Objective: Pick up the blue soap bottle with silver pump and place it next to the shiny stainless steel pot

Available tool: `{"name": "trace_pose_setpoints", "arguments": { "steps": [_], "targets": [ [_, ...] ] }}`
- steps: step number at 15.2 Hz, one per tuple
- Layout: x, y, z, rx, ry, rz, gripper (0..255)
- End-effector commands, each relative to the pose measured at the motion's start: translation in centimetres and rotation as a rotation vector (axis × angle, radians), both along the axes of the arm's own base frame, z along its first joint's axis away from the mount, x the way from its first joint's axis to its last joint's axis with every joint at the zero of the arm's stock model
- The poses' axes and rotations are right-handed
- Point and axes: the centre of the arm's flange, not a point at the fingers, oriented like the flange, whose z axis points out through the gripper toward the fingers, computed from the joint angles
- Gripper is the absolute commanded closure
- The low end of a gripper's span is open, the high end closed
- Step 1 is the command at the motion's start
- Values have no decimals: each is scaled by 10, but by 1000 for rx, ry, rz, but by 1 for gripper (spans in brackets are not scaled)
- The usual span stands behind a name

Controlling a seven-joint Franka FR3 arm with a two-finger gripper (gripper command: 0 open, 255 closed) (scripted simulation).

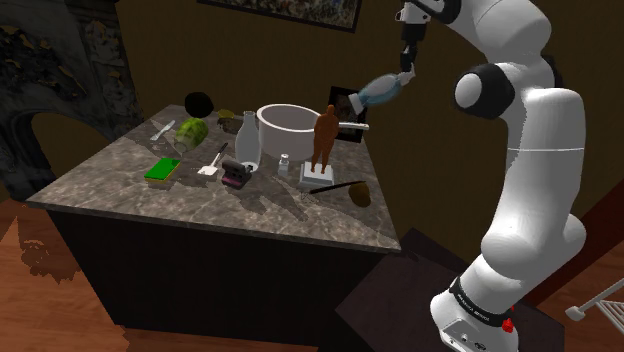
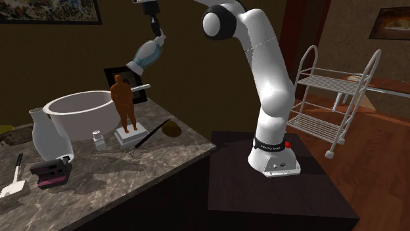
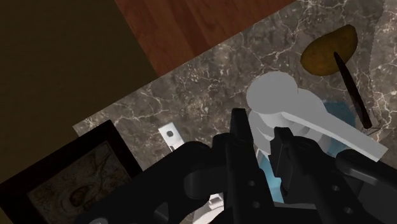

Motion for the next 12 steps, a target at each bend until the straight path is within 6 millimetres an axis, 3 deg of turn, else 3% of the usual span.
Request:
{"name": "trace_pose_setpoints", "arguments": {
  "steps": [1,12],
  "targets": [
    [0,-6,-8,-1,-1,2,255],
    [0,-6,-66,-1,-1,2,255]
  ]
}}
